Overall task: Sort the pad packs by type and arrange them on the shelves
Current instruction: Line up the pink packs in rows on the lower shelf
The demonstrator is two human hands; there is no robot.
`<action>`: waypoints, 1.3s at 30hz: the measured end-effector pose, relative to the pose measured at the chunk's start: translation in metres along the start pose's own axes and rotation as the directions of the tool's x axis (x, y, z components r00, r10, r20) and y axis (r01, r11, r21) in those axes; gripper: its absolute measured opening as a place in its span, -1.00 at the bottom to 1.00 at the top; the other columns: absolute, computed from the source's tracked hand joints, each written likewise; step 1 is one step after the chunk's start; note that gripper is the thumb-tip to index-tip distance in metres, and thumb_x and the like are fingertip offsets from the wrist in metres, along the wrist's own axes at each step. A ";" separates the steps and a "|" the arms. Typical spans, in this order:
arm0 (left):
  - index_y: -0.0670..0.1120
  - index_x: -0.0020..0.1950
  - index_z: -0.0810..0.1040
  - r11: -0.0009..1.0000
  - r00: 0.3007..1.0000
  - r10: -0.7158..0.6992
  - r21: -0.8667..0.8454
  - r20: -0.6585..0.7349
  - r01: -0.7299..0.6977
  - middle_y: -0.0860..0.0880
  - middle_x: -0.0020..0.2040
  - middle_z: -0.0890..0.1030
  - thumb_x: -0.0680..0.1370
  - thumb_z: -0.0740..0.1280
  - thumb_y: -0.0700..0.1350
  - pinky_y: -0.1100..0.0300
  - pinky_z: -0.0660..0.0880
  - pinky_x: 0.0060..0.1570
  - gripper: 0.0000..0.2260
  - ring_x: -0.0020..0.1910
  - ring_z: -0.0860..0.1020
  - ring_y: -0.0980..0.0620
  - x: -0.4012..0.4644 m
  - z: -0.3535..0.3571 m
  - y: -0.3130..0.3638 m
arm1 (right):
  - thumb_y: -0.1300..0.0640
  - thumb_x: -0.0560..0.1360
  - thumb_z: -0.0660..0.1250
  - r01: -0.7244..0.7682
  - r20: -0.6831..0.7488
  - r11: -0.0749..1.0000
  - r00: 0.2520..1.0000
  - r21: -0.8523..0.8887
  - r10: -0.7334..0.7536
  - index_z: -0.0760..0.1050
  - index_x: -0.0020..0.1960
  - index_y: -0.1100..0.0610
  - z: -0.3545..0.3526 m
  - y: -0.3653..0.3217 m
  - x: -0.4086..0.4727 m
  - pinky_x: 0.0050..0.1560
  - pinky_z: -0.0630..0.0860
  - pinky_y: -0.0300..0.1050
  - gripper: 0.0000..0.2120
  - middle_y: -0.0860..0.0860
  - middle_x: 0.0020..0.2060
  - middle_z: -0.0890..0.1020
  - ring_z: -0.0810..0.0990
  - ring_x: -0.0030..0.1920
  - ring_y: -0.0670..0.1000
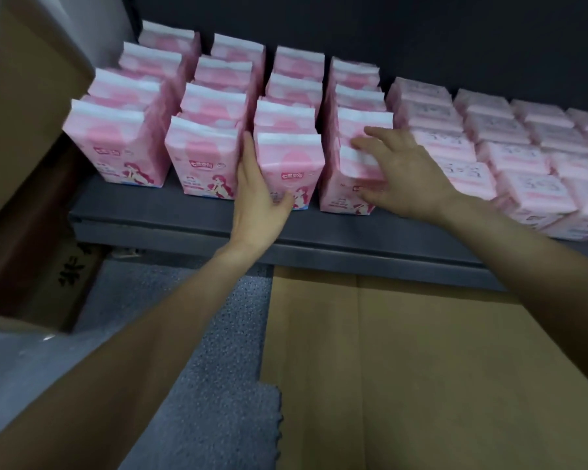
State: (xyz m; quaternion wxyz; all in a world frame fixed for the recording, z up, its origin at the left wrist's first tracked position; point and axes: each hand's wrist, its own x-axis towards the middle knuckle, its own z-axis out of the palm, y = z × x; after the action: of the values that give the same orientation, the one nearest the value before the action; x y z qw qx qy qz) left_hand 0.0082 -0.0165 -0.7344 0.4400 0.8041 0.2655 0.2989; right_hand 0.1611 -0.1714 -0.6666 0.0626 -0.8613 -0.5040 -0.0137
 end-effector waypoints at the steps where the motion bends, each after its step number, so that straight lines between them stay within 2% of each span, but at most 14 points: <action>1: -0.12 0.57 -0.08 0.998 0.998 0.060 0.014 -0.020 -0.059 -0.07 0.55 0.04 0.47 0.36 -0.33 0.37 0.24 0.36 -0.18 0.52 0.04 0.01 0.000 0.000 0.004 | -0.01 0.40 0.45 0.003 0.014 1.000 1.000 -0.016 -0.003 0.20 0.50 0.08 0.001 0.000 0.000 0.40 0.20 0.19 -0.24 0.09 0.48 0.22 0.17 0.46 0.14; 4: -0.05 0.56 0.06 0.974 0.988 0.150 0.166 0.044 -0.155 -0.07 0.57 0.00 0.50 0.35 -0.33 0.33 0.39 0.18 -0.27 0.50 0.10 0.03 0.005 -0.002 0.011 | -0.04 0.39 0.47 -0.002 0.018 0.998 1.000 -0.062 0.003 0.13 0.52 0.04 0.007 0.000 -0.001 0.39 0.20 0.24 -0.18 0.09 0.48 0.21 0.17 0.46 0.14; 6: -0.08 0.54 0.14 0.948 0.985 0.139 0.274 0.100 -0.162 -0.09 0.57 0.00 0.51 0.35 -0.31 0.23 0.38 0.23 -0.34 0.49 0.15 -0.01 0.014 -0.002 0.015 | 0.00 0.41 0.46 -0.016 -0.005 0.997 1.000 -0.071 0.016 0.14 0.52 0.04 0.010 0.001 0.000 0.38 0.22 0.25 -0.21 0.10 0.47 0.23 0.19 0.45 0.15; 8: -0.12 0.52 0.17 0.913 0.978 0.140 0.360 0.157 -0.189 -0.11 0.57 0.00 0.52 0.34 -0.30 0.16 0.29 0.35 -0.38 0.52 0.11 -0.06 0.023 -0.002 0.021 | 0.00 0.42 0.45 -0.025 -0.017 0.997 1.000 -0.066 0.024 0.15 0.51 0.06 0.011 0.000 0.001 0.38 0.22 0.24 -0.23 0.11 0.47 0.24 0.19 0.45 0.15; 10: -0.14 0.52 0.18 0.881 0.967 0.128 0.423 0.219 -0.213 -0.13 0.57 -0.01 0.52 0.36 -0.28 0.17 0.19 0.38 -0.38 0.53 0.07 -0.07 0.031 -0.004 0.025 | 0.02 0.42 0.44 -0.029 -0.027 0.997 0.999 -0.070 0.028 0.15 0.51 0.08 0.013 -0.002 0.002 0.39 0.22 0.19 -0.23 0.12 0.47 0.24 0.19 0.46 0.15; 13: -0.19 0.44 0.25 0.810 0.952 0.151 0.519 0.266 -0.273 -0.19 0.55 0.04 0.48 0.45 -0.16 0.14 0.17 0.40 -0.40 0.53 0.07 -0.09 0.039 -0.016 0.028 | 0.06 0.40 0.45 -0.033 -0.042 0.994 0.999 -0.101 0.029 0.15 0.51 0.11 0.017 -0.004 0.002 0.38 0.18 0.11 -0.22 0.14 0.47 0.24 0.19 0.46 0.15; 15: -0.23 0.39 0.27 0.716 0.932 0.182 0.608 0.313 -0.344 -0.23 0.52 0.11 0.46 0.47 -0.04 0.12 0.05 0.46 -0.38 0.53 0.04 -0.12 0.041 -0.025 0.030 | 0.05 0.40 0.44 -0.037 -0.048 0.991 0.998 -0.125 0.032 0.13 0.52 0.11 0.016 -0.006 0.001 0.41 0.12 0.14 -0.21 0.15 0.47 0.22 0.18 0.47 0.16; 18: -0.21 0.45 0.18 0.570 0.905 0.170 0.710 0.390 -0.414 -0.23 0.52 0.13 0.43 0.45 0.14 0.06 -0.12 0.51 -0.23 0.54 0.01 -0.16 0.044 -0.033 0.035 | -0.03 0.42 0.41 -0.048 -0.018 0.989 0.999 -0.137 0.046 0.06 0.54 0.08 0.012 -0.012 -0.003 0.47 0.00 0.22 -0.18 0.15 0.50 0.14 0.08 0.50 0.15; 21: -0.14 0.55 -0.04 0.536 0.906 0.087 0.747 0.414 -0.393 -0.23 0.55 0.05 0.39 0.37 0.33 -0.01 -0.18 0.50 -0.02 0.54 0.00 -0.16 0.049 -0.034 0.042 | -0.12 0.43 0.36 -0.004 -0.026 0.990 1.000 -0.141 0.001 0.07 0.53 0.07 0.010 -0.019 -0.005 0.46 -0.07 0.25 -0.20 0.12 0.53 0.09 -0.02 0.53 0.13; 25: -0.09 0.57 -0.17 0.437 0.879 -0.034 0.798 0.476 -0.416 -0.29 0.55 -0.05 0.37 0.23 0.47 -0.07 -0.18 0.50 0.04 0.53 0.02 -0.22 0.059 -0.029 0.048 | -0.12 0.42 0.38 -0.027 -0.036 0.989 0.999 -0.147 0.022 0.12 0.52 0.08 0.007 -0.024 -0.004 0.46 -0.09 0.26 -0.21 0.18 0.52 0.09 -0.03 0.52 0.22; 29: -0.04 0.57 -0.16 0.465 0.792 -0.158 0.752 0.590 -0.467 -0.29 0.55 -0.12 0.39 0.29 0.41 -0.06 -0.13 0.51 0.00 0.52 0.02 -0.27 0.075 -0.034 0.054 | -0.14 0.45 0.36 -0.127 0.083 0.982 0.987 -0.139 0.139 0.00 0.55 0.06 -0.005 -0.029 -0.003 0.47 -0.09 0.20 -0.17 0.22 0.53 -0.01 -0.05 0.50 0.32; 33: -0.06 0.57 -0.12 0.492 0.716 -0.106 0.662 0.690 -0.565 -0.25 0.55 -0.13 0.47 0.28 0.31 0.01 -0.15 0.51 -0.11 0.53 0.02 -0.23 0.081 -0.043 0.051 | 0.01 0.54 0.30 -0.210 0.232 0.975 0.947 -0.072 0.221 -0.15 0.56 0.04 -0.011 -0.029 0.005 0.49 -0.01 0.06 -0.21 0.16 0.54 -0.13 -0.13 0.53 0.22; 35: -0.07 0.57 -0.16 0.474 0.687 -0.110 0.646 0.718 -0.599 -0.25 0.55 -0.18 0.50 0.26 0.28 0.02 -0.18 0.51 -0.13 0.53 -0.03 -0.23 0.083 -0.047 0.050 | 0.06 0.57 0.25 -0.257 0.274 0.965 0.925 -0.054 0.262 -0.18 0.56 0.05 -0.012 -0.034 0.010 0.49 -0.06 0.03 -0.24 0.16 0.54 -0.14 -0.16 0.53 0.20; 39: -0.12 0.55 -0.25 0.391 0.679 -0.120 0.663 0.724 -0.638 -0.29 0.53 -0.24 0.54 0.22 0.25 -0.09 -0.22 0.49 -0.14 0.51 -0.16 -0.33 0.088 -0.044 0.044 | 0.03 0.58 0.21 -0.277 0.274 0.952 0.913 -0.132 0.303 -0.19 0.56 0.08 -0.013 -0.044 0.014 0.50 -0.15 0.07 -0.26 0.15 0.54 -0.15 -0.19 0.53 0.19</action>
State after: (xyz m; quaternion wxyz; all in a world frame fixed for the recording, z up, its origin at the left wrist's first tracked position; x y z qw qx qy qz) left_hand 0.0439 0.0474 -0.6551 -0.0465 0.9887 0.0585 -0.1298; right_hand 0.1308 -0.1396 -0.6481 -0.0497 -0.9210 -0.3731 0.1000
